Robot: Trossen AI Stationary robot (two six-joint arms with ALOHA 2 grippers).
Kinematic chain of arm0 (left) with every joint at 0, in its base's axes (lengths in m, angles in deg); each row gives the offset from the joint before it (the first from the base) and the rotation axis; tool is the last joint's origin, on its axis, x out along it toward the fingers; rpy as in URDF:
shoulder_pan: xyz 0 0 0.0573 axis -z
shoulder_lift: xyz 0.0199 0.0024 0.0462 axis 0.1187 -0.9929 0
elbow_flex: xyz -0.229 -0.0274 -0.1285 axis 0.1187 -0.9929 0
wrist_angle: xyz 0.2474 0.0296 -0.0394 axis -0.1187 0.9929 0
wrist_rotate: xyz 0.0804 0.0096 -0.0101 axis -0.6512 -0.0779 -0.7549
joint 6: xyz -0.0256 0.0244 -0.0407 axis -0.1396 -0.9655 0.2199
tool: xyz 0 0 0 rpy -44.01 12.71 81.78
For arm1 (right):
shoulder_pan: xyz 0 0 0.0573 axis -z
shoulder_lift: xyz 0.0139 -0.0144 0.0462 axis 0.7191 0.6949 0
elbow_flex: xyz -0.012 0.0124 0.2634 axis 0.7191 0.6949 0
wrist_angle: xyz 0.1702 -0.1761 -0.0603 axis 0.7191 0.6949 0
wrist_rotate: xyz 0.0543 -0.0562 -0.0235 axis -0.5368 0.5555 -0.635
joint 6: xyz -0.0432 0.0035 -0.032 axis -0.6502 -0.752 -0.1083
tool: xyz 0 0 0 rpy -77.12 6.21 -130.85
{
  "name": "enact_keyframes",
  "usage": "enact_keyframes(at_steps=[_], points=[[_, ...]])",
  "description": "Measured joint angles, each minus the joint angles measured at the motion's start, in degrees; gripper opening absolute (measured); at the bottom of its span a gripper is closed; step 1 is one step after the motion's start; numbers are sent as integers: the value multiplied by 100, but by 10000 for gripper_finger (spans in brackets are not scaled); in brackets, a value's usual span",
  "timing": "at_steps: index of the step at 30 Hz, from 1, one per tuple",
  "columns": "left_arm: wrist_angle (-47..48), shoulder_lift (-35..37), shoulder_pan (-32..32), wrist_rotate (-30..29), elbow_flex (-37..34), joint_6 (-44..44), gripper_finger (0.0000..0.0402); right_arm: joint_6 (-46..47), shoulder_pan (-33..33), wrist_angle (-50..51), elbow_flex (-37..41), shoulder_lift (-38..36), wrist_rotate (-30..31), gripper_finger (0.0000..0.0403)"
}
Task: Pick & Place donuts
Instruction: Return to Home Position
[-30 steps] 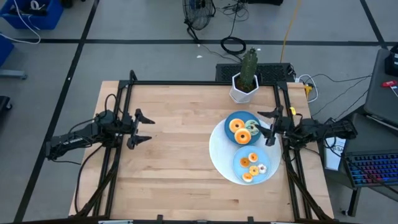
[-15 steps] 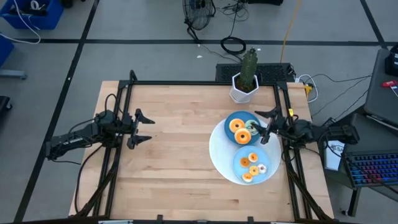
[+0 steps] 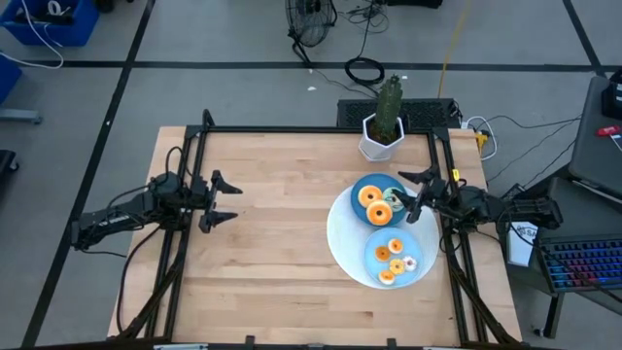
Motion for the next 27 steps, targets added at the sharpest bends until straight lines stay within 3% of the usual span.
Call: enact_keyframes(at_steps=[5,14,20,27], points=[[14,-16,0,-92,2,7,356,229,1,63,6,0,-80,265],[5,-16,0,-167,2,9,356,-3,335,120,10,0,-1144,265],[4,-18,0,-168,2,-20,356,4,813,239,10,2,-2412,267],[3,-20,0,-169,2,26,356,-137,960,134,12,2,-2366,264]])
